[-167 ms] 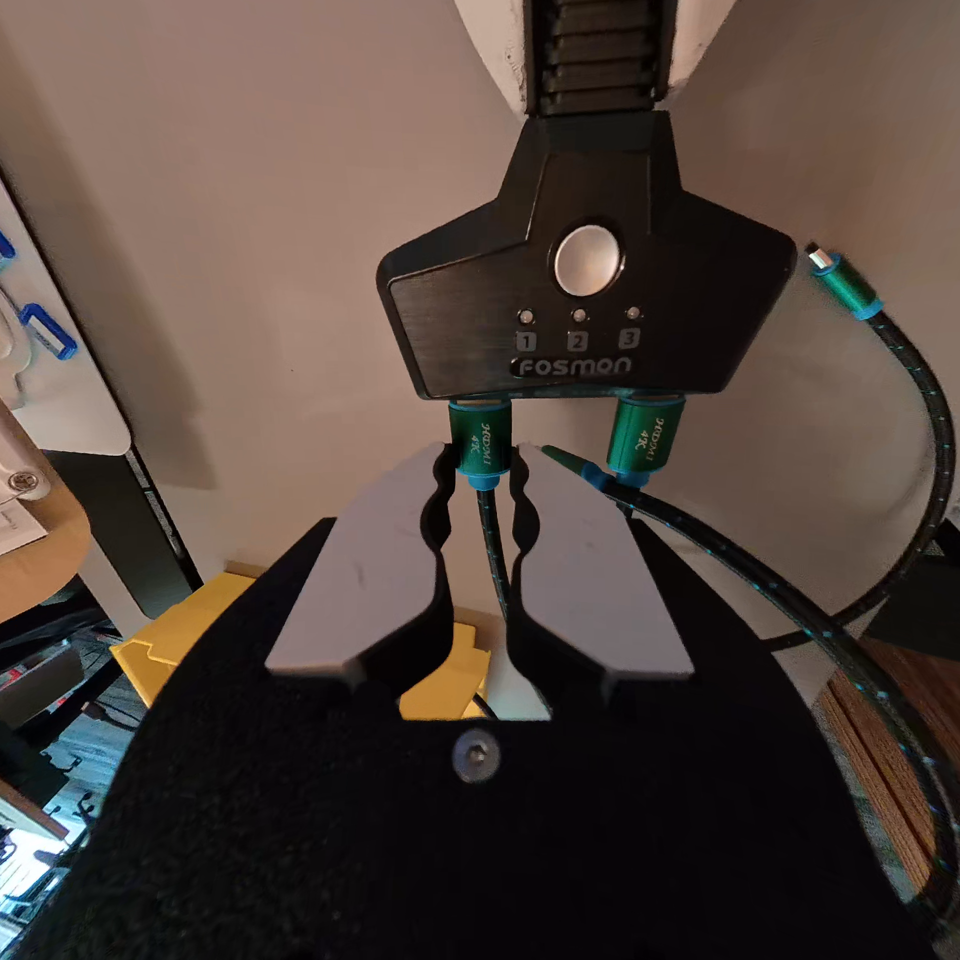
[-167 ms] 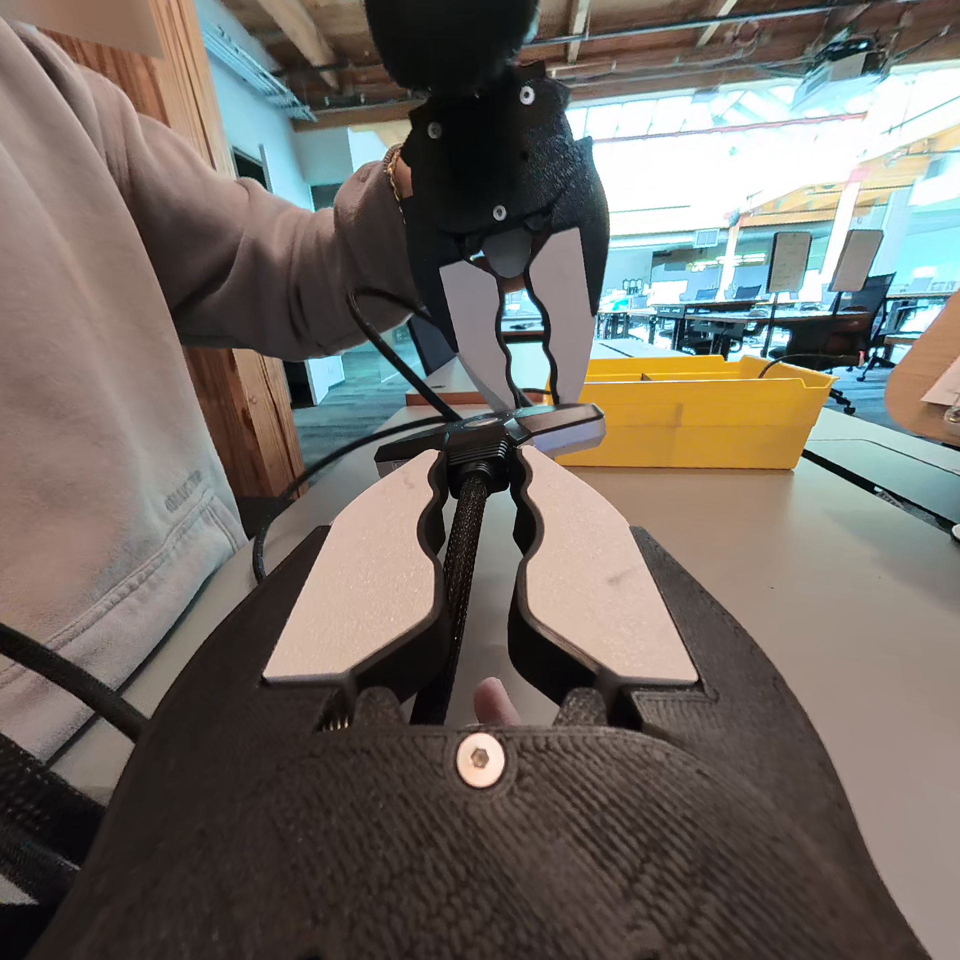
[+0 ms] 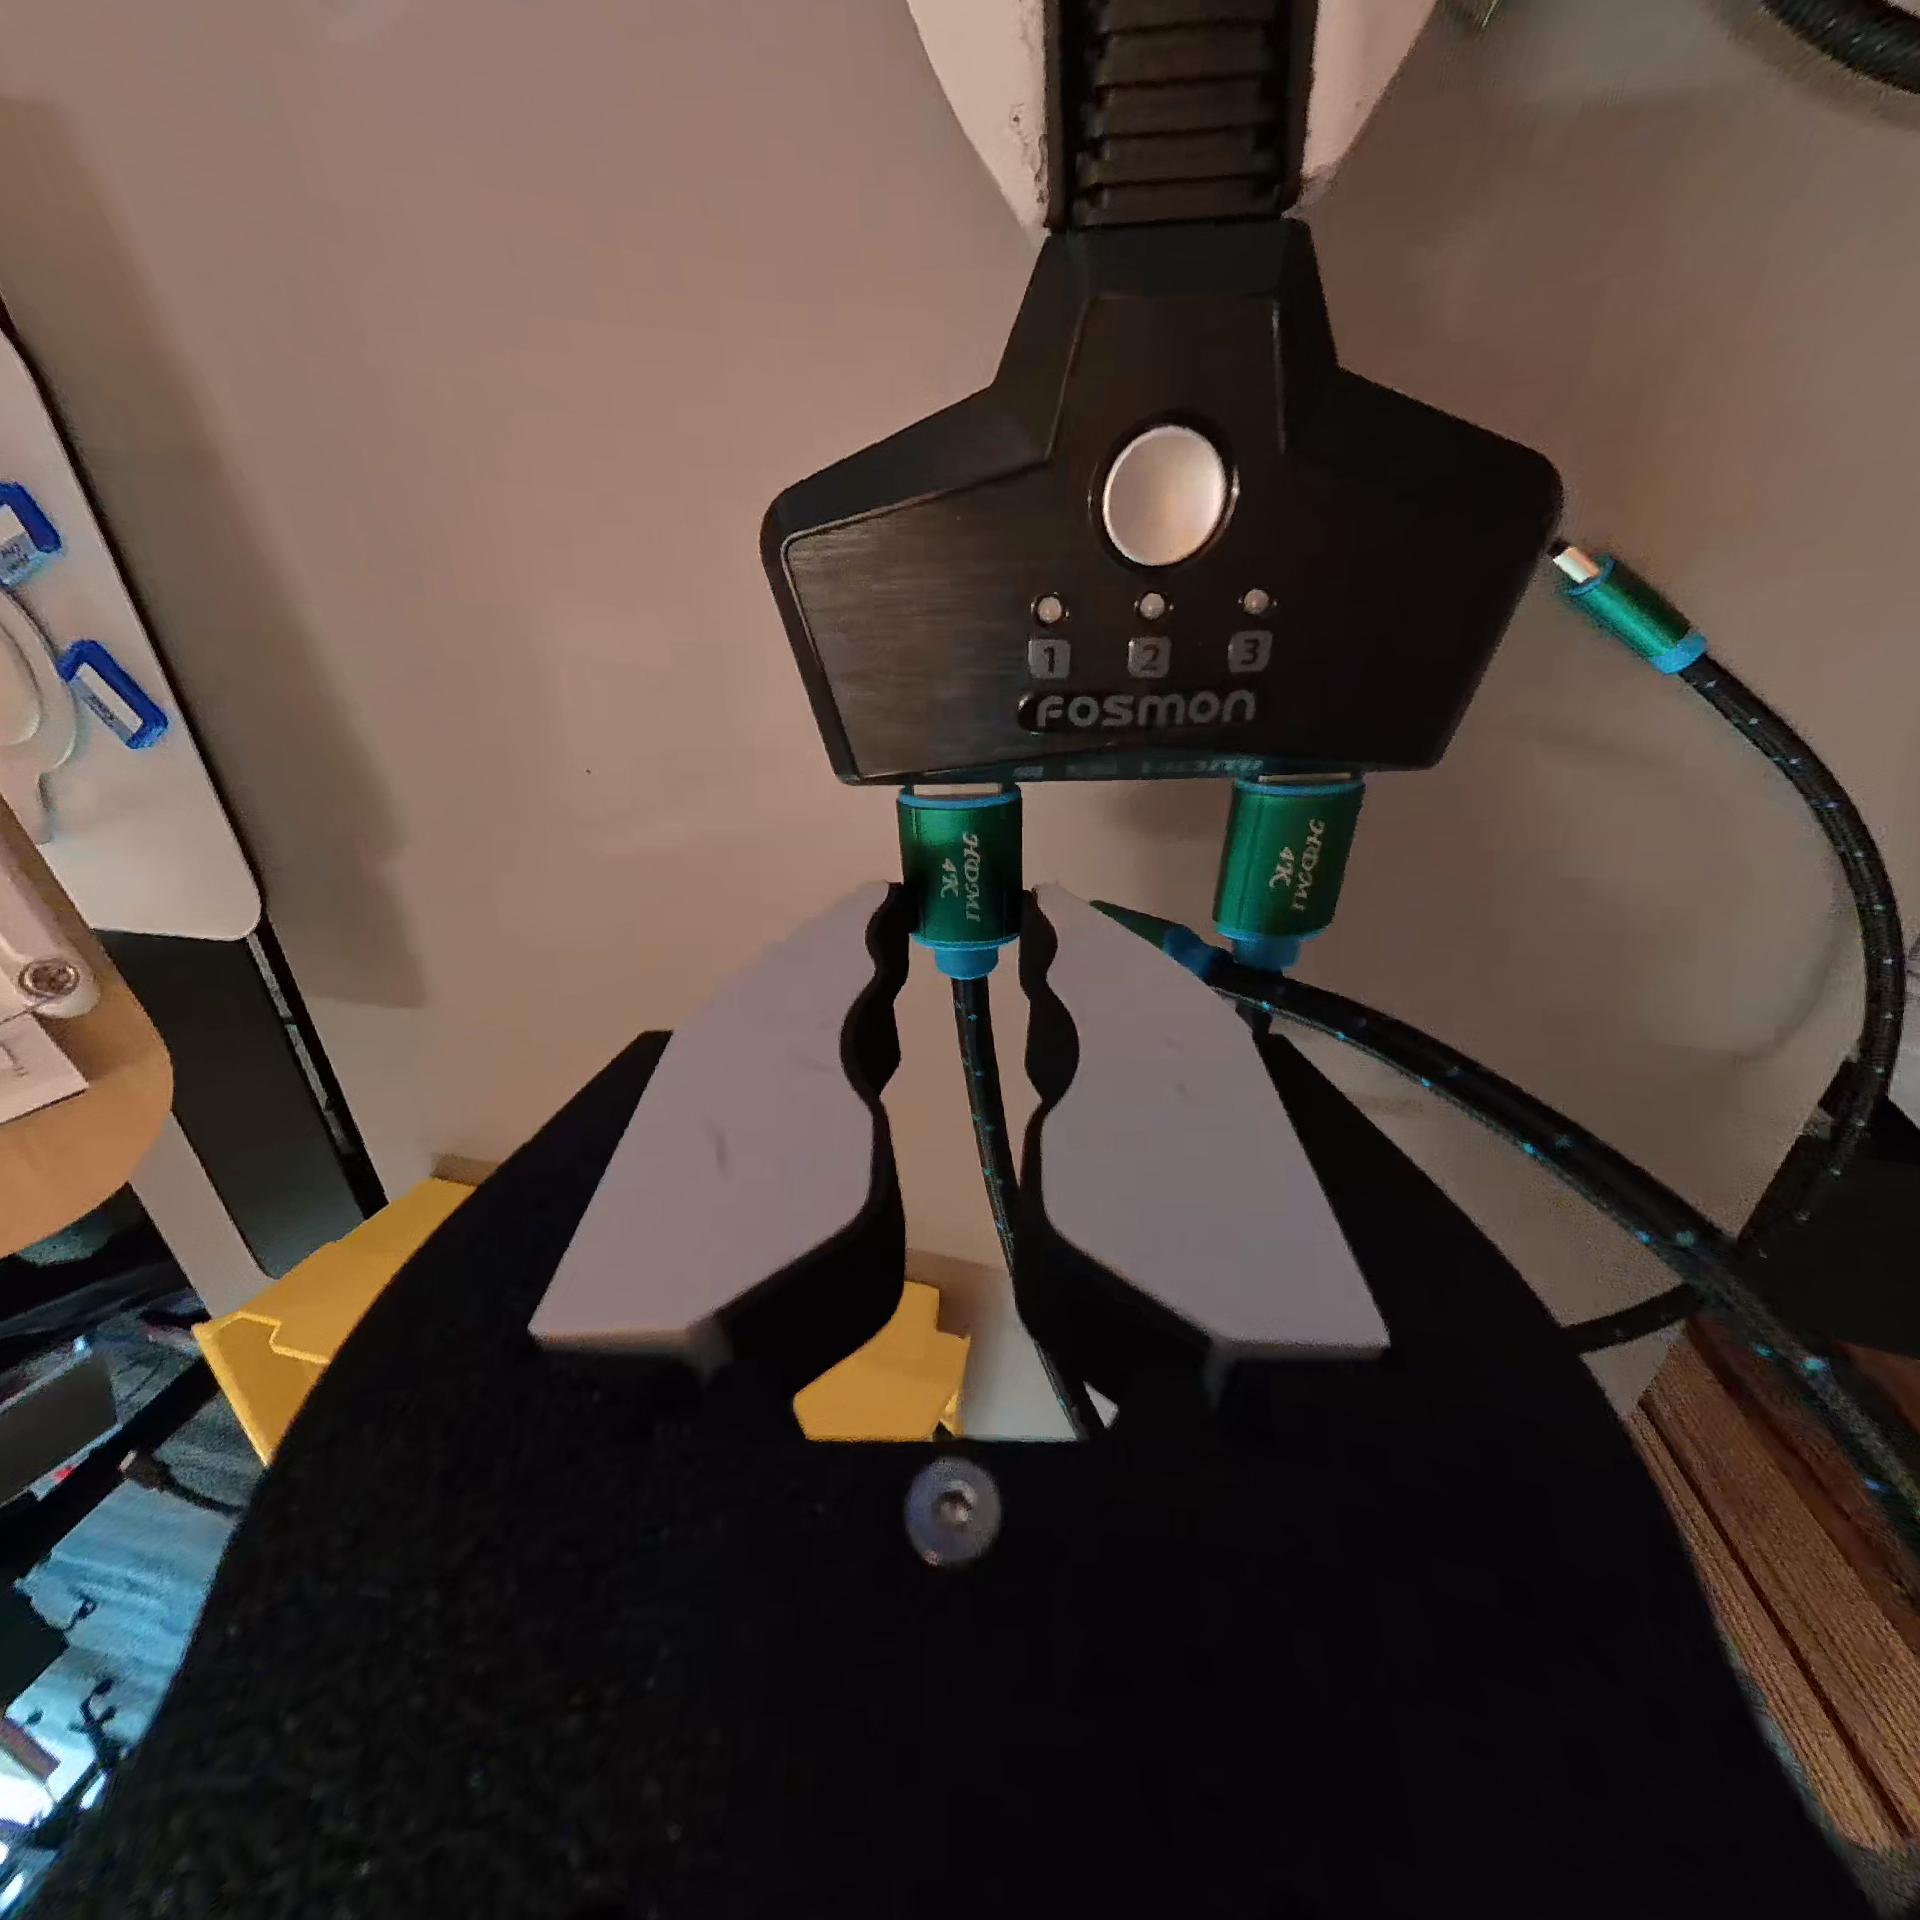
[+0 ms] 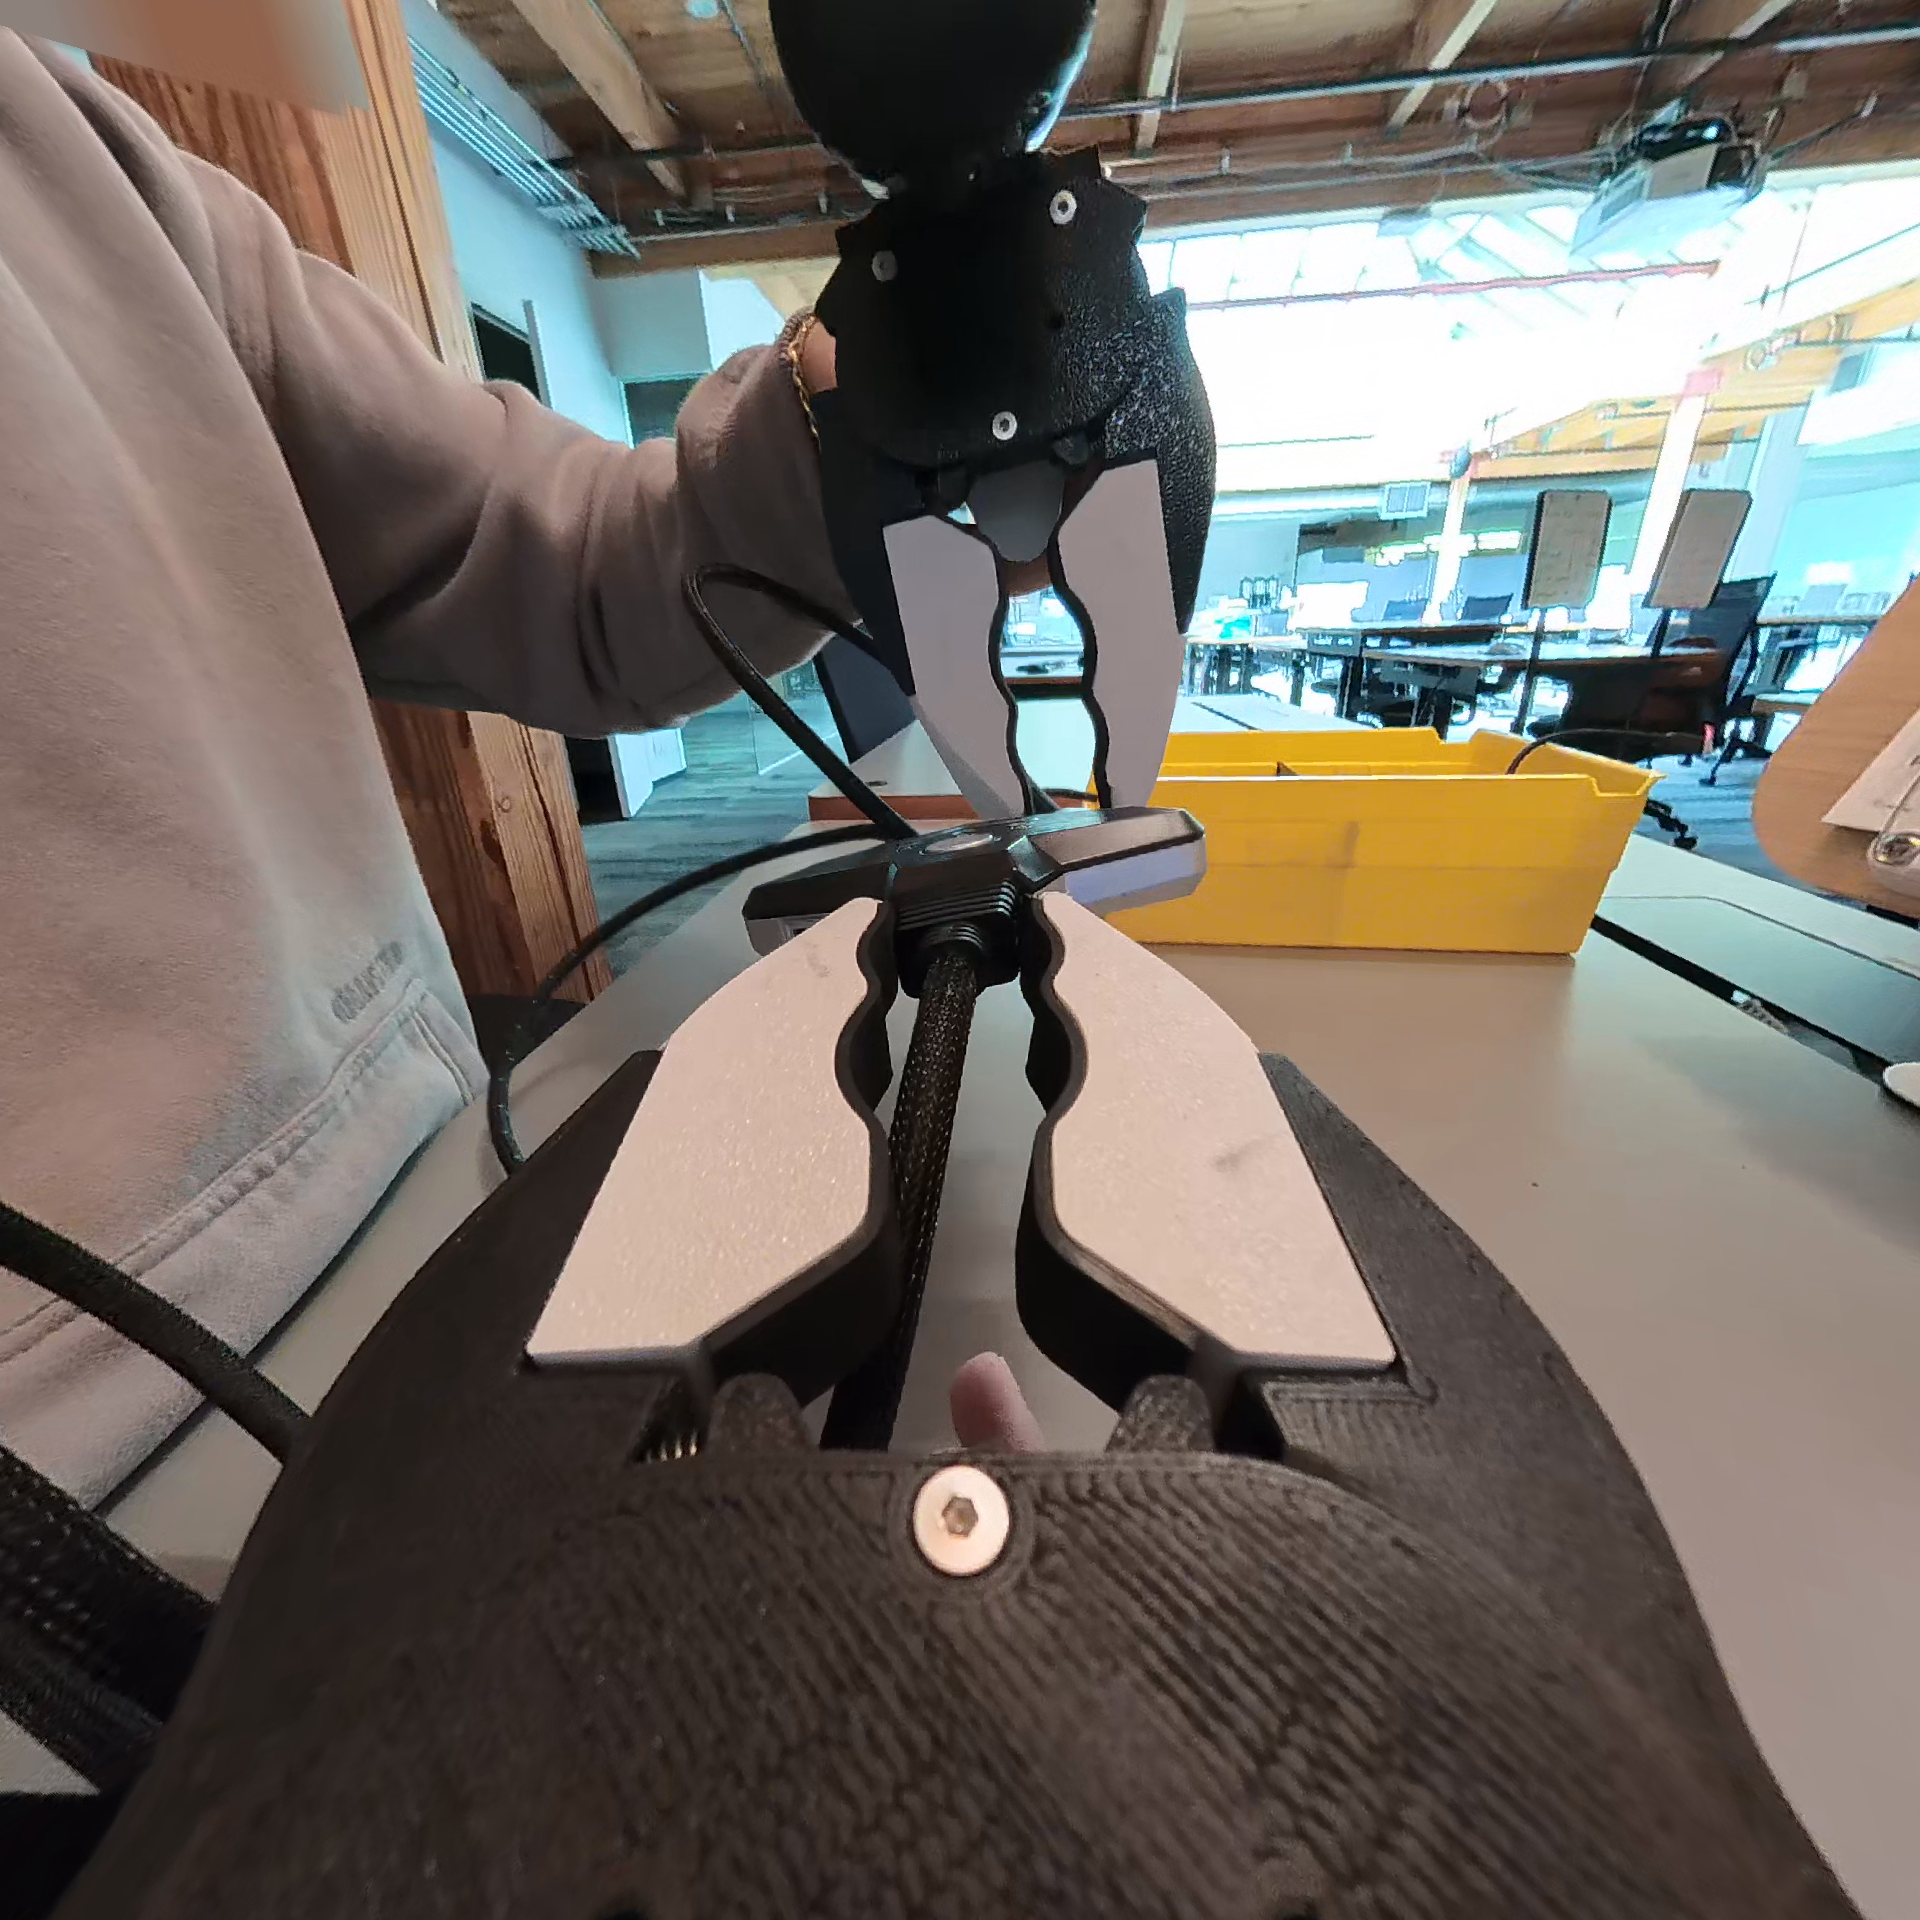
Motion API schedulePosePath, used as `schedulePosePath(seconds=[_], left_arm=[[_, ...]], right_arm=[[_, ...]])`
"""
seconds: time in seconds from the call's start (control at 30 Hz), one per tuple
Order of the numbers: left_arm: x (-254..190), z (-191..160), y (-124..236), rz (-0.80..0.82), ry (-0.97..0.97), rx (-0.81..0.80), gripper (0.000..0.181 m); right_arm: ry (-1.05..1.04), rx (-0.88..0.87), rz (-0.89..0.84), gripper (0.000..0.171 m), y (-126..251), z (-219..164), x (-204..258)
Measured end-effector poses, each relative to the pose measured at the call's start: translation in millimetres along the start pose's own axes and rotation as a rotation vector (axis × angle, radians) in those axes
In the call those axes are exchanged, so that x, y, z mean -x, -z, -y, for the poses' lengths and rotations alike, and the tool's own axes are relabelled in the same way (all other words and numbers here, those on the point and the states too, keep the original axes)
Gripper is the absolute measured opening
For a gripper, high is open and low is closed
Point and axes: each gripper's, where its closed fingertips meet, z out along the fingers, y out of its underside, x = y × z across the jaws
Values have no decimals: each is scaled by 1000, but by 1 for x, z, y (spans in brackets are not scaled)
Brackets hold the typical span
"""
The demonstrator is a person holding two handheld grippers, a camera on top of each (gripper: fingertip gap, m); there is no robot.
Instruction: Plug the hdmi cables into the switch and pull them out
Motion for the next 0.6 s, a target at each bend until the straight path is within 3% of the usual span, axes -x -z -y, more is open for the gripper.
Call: schedulePosePath(seconds=[0.1, 0.2, 0.27, 0.33, 0.4, 0.5, 0.6], left_arm=[[-3, 4, 8, -37, -10, -104, 21], [20, 22, 56, 32, 125, -424, 39], [55, 16, 110, 224, 234, -660, 46], [92, -18, 163, 488, 367, -819, 47], [113, -63, 193, 652, 501, -889, 47], [120, -116, 181, 671, 665, -845, 47], [108, -136, 138, 577, 703, -753, 48]], right_arm=[[11, -24, 8, 22, 2, 5, 3], [55, -61, -24, 22, -1, 18, 2], [99, -93, -74, 22, 4, 35, -3], [170, -121, -146, 22, 9, 62, -9], [266, -133, -206, 23, 15, 97, -13], [399, -129, -300, 22, 28, 157, -13], [556, -91, -446, 22, 49, 211, -17]])
